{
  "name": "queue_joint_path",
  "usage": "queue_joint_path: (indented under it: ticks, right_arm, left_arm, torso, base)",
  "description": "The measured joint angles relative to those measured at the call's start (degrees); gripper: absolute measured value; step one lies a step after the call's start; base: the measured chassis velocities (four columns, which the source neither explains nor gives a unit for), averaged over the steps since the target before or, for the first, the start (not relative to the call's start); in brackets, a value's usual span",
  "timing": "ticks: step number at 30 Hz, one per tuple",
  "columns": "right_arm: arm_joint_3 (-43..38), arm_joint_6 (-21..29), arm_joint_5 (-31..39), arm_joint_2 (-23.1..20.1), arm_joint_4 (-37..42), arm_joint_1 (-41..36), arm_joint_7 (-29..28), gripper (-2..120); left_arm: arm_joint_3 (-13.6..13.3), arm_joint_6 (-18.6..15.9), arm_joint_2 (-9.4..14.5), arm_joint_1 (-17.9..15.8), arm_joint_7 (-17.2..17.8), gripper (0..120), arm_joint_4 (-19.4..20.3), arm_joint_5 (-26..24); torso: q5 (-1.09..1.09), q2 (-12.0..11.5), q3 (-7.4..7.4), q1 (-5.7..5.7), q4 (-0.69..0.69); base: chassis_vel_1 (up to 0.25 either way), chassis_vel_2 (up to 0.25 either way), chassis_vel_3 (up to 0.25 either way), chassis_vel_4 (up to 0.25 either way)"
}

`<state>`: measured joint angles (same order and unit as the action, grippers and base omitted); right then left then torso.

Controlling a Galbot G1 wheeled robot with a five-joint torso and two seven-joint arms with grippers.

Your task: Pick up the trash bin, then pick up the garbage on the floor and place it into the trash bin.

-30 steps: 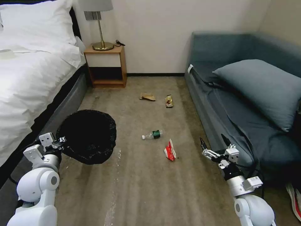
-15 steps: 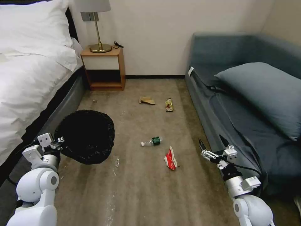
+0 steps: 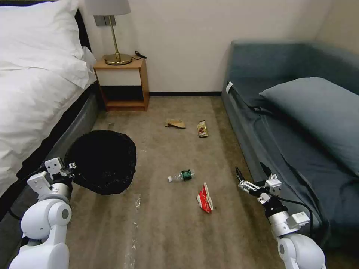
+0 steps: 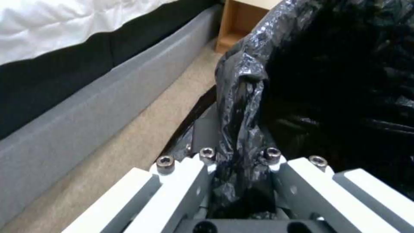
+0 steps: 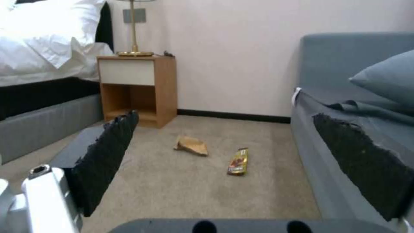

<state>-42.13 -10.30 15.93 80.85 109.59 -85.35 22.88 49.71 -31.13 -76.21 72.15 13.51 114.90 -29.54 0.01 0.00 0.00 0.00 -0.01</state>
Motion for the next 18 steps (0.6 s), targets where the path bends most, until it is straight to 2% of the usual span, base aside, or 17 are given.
queue_joint_path:
  ticks: [18]
  right_arm:
    - [0.59,-0.34,0.16,0.17,-1.08,0.51,0.77,100]
  left_arm:
    - [-0.05,0.55,-0.33,0.33,-0.06,3,-0.57,0.15]
  torso:
    - [-0.01,0.0,0.0,0.0,0.01]
  base:
    - [-0.089,0.092,0.091,-0.091]
